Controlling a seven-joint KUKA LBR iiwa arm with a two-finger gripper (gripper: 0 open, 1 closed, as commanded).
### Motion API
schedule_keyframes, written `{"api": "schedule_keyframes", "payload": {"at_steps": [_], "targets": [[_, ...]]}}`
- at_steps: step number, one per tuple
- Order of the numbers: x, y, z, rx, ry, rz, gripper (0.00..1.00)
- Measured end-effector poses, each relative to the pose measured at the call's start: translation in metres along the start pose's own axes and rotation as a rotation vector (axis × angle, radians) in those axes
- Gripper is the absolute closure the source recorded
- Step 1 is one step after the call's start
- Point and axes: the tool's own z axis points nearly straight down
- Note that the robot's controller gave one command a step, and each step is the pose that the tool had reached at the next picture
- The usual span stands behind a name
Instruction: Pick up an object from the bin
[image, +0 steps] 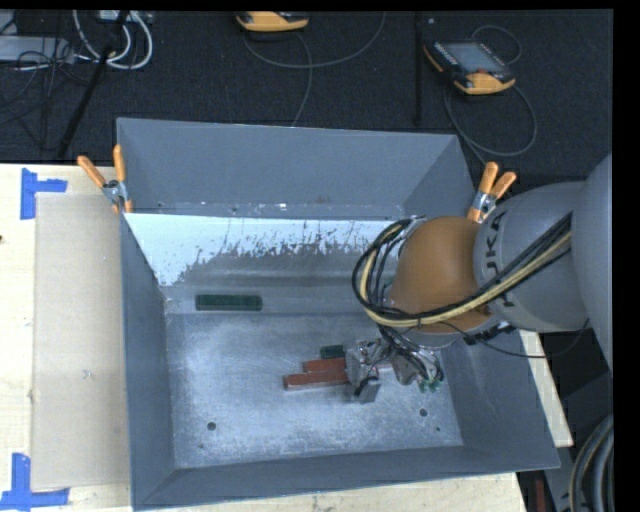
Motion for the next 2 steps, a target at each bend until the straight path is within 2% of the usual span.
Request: {"api": "schedule_keyframes", "payload": {"at_steps": [1, 2], "targets": [[0.0711, -0.0043, 0.0027, -0.002, 0.007, -0.393, 1.00], [0.0639, -0.0038, -0.0007, 0.003, -0.018, -0.394, 0.00]]}}
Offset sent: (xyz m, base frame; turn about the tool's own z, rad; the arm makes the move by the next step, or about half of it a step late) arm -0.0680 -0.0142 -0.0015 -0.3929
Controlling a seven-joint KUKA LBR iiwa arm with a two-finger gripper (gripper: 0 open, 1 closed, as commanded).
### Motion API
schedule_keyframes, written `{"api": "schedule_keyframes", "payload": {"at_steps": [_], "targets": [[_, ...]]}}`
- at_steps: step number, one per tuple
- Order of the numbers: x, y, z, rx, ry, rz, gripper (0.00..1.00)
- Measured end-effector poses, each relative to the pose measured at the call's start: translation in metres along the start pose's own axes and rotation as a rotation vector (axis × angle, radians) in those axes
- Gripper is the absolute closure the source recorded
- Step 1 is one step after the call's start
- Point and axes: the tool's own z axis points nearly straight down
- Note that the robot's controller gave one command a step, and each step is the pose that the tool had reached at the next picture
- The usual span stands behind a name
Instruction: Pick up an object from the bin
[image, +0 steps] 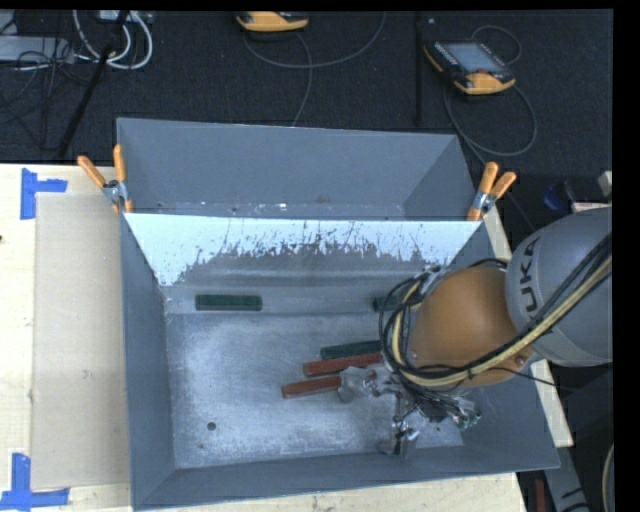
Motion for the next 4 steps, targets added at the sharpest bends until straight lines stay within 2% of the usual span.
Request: {"api": "schedule_keyframes", "payload": {"at_steps": [1, 2, 3, 4], "targets": [[-0.041, -0.026, -0.078, -0.001, 0.007, 0.075, 0.00], [-0.092, -0.029, 0.006, -0.010, 0.018, 0.037, 0.00], [-0.092, -0.031, 0.001, -0.007, 0.016, 0.039, 1.00], [-0.100, -0.008, -0.131, -0.004, 0.011, 0.122, 1.00]]}}
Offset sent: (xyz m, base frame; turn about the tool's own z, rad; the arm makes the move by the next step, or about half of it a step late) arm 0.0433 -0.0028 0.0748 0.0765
